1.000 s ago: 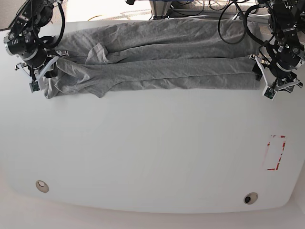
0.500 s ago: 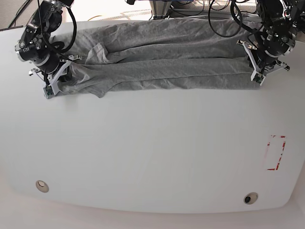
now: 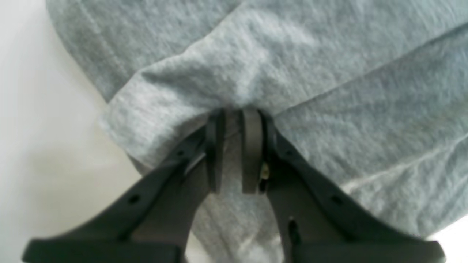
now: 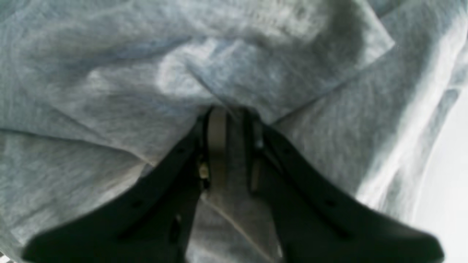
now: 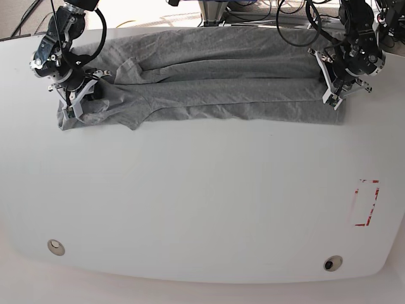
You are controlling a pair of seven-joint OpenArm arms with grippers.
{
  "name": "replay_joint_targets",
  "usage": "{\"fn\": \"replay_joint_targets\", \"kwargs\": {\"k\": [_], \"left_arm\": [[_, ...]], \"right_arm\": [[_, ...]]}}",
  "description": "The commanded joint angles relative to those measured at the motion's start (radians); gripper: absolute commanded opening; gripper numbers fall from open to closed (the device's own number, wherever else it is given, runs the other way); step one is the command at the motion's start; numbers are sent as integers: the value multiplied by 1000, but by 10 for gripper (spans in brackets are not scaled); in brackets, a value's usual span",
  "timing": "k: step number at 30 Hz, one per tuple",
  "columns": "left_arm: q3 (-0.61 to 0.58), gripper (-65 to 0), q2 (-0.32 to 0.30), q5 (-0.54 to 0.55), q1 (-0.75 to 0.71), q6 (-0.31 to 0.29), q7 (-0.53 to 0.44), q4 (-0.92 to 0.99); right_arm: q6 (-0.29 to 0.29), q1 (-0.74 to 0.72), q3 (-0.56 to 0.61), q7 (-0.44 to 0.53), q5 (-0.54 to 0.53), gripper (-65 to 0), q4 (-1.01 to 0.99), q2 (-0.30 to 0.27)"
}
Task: Layout the t-shirt on the table in an organized manner, then fold the t-shirt properly
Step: 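Grasp the folded shirt's ends with both grippers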
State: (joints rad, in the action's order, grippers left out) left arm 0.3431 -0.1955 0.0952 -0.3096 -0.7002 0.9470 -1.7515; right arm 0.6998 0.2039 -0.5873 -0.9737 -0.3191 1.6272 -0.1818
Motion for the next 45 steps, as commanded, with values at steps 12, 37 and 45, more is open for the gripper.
{"fn": "replay_joint_targets", "kwargs": {"k": [12,37,45], "left_arm": [[-48,-582,-42,-16,201,2,-30,210],[84,-575,-60,65,221,2,-29,-86],[113,-246,-124,265,220,2,2,-15]], "right_arm": [[-2,-136,0,48,33,-571,-238,-97],[-2,-191,0,57,79,-571,-242,-95],[-2,-188,0,57,79,-571,-242,-95]]}}
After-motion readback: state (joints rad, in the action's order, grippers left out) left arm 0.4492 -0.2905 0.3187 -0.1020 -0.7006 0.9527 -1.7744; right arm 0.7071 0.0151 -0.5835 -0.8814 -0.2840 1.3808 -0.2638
